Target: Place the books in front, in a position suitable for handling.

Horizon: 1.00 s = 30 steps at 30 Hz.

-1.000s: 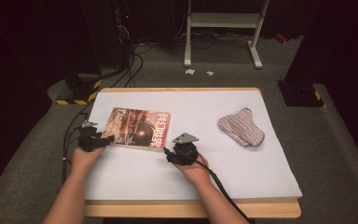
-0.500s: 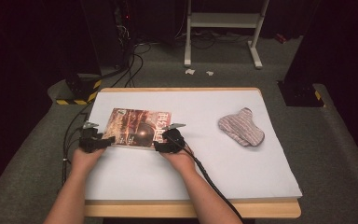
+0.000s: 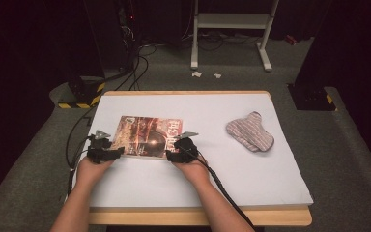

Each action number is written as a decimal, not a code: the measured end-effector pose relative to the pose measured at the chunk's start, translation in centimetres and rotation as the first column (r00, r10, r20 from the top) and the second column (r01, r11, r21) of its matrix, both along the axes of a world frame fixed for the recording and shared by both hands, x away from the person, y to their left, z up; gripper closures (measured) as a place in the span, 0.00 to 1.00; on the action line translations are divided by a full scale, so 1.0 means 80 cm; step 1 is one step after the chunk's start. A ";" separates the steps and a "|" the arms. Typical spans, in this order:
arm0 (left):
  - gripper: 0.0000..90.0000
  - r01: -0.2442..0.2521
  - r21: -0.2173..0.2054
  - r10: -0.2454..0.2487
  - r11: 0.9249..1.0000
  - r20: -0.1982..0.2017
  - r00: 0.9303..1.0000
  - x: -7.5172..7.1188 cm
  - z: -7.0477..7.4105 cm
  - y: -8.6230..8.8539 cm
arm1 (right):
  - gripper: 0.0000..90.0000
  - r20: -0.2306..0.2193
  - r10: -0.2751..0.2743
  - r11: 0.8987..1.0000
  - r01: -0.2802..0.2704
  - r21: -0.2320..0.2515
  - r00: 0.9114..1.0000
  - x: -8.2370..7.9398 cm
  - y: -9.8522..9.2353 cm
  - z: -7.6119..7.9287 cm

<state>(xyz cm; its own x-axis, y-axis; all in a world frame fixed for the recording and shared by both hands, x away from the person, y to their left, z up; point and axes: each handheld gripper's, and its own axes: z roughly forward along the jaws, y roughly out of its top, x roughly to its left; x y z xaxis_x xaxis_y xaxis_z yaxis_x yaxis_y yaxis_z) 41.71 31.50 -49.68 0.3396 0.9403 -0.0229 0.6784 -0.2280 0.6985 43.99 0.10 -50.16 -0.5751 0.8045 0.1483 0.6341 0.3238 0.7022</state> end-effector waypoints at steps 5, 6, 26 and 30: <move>0.41 0.027 -0.007 -0.027 1.000 -0.002 1.000 -0.018 0.000 -0.024 | 0.43 0.006 -0.008 1.000 0.008 0.006 1.000 -0.019 -0.026 -0.001; 0.41 0.030 -0.008 -0.030 1.000 -0.002 1.000 -0.021 0.000 -0.027 | 0.43 0.010 -0.009 1.000 0.009 0.006 1.000 -0.025 -0.033 -0.001; 0.42 0.179 -0.104 -0.181 0.978 -0.002 0.984 -0.080 -0.006 -0.126 | 0.42 0.036 -0.075 0.996 0.077 -0.055 0.997 -0.093 -0.144 0.006; 0.43 0.220 -0.061 -0.219 0.974 0.025 0.975 -0.091 -0.004 -0.141 | 0.41 0.075 -0.073 0.995 0.077 -0.060 0.995 -0.109 -0.165 0.003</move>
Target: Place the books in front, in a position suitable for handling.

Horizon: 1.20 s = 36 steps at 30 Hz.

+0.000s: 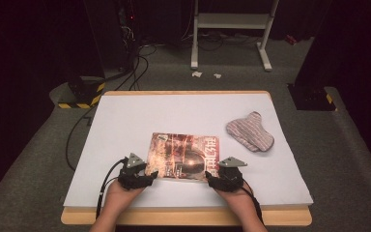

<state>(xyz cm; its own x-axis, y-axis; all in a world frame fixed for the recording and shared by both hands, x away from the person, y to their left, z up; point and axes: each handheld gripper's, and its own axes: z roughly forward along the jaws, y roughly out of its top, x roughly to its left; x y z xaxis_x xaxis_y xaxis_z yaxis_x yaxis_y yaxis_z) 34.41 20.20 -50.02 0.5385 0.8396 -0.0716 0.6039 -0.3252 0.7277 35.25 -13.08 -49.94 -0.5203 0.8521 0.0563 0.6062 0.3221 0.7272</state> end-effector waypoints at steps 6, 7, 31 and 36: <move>0.45 0.033 -0.017 -0.033 0.999 -0.010 0.999 -0.005 0.000 -0.001 | 0.35 -0.012 0.019 1.000 -0.019 -0.012 1.000 -0.002 -0.008 0.003; 0.45 0.035 -0.015 -0.035 0.999 -0.007 0.999 -0.005 0.000 -0.002 | 0.35 -0.016 0.020 1.000 -0.020 -0.010 1.000 -0.002 -0.009 0.002; 0.43 0.074 -0.083 -0.076 0.994 -0.020 0.997 -0.005 -0.005 0.009 | 0.30 -0.036 0.071 0.992 -0.074 -0.104 0.997 -0.009 -0.010 -0.001; 0.43 0.138 -0.029 -0.138 0.990 0.004 0.990 -0.020 -0.006 -0.014 | 0.31 -0.018 -0.001 0.995 -0.001 -0.104 1.000 0.004 -0.022 -0.002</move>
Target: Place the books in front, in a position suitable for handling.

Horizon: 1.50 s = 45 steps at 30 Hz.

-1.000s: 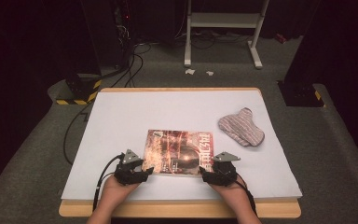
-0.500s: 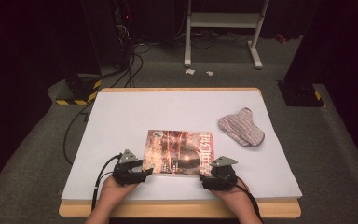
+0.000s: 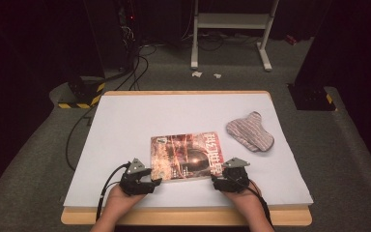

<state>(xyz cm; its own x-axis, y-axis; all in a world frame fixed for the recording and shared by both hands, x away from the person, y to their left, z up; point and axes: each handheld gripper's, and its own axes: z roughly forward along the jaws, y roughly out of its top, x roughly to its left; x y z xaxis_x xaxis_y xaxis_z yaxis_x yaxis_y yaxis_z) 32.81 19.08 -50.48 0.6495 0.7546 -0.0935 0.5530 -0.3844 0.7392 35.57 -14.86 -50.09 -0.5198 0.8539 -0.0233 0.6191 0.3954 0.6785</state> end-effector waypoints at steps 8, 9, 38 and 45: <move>0.45 0.055 -0.016 -0.055 0.998 -0.013 0.998 -0.005 0.001 -0.015 | 0.32 0.021 -0.126 0.992 0.126 0.008 0.992 0.029 -0.021 -0.001; 0.44 0.042 -0.014 -0.042 0.999 -0.011 0.999 -0.004 0.001 -0.013 | 0.33 0.032 -0.129 0.992 0.129 0.001 0.991 0.028 -0.021 0.000; 0.35 -0.120 -0.009 0.120 0.993 -0.029 0.992 0.175 0.002 0.001 | 0.37 0.030 0.005 0.994 -0.008 0.109 1.000 -0.016 0.007 0.009; 0.39 -0.086 0.008 0.086 0.996 -0.033 0.996 0.159 0.004 0.000 | 0.37 0.025 0.004 0.994 -0.006 0.111 1.000 -0.016 0.007 0.007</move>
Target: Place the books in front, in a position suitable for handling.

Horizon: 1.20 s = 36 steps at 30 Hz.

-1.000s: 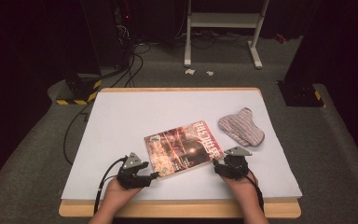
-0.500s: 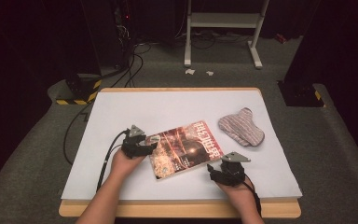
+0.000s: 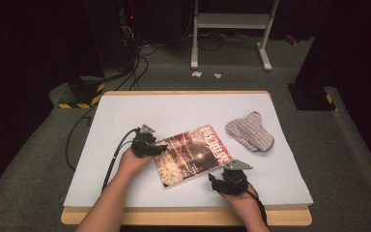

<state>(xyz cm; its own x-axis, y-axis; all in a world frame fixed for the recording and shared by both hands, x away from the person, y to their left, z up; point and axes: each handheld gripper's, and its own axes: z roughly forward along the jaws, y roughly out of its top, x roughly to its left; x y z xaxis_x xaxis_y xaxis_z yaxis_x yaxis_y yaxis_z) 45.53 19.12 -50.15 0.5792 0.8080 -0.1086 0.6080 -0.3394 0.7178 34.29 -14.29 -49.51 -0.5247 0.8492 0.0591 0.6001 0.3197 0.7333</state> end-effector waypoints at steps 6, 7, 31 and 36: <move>0.43 0.063 -0.003 -0.063 0.998 0.013 0.998 -0.049 -0.001 0.000 | 0.37 -0.013 -0.032 0.999 0.032 0.021 0.999 0.003 -0.010 -0.001; 0.44 0.074 -0.006 -0.074 0.997 0.018 0.997 -0.060 -0.002 -0.001 | 0.37 -0.014 -0.039 0.999 0.039 0.028 0.999 0.004 -0.012 -0.001; 0.40 0.136 -0.018 -0.136 0.991 0.021 0.990 -0.127 -0.003 -0.019 | 0.36 -0.038 -0.008 0.998 0.011 0.058 0.999 0.006 -0.002 -0.004; 0.37 0.142 -0.019 -0.142 0.990 0.018 0.990 -0.126 -0.003 -0.020 | 0.35 -0.066 -0.008 0.998 0.012 0.060 0.998 0.008 0.003 -0.008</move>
<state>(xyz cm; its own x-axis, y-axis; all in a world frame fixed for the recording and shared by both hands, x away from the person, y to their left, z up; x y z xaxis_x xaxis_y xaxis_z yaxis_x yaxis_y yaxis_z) 35.43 17.48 -50.43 0.6898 0.7151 -0.1133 0.5426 -0.4070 0.7348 34.96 -14.02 -50.14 -0.5098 0.8480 0.1446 0.6503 0.2699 0.7101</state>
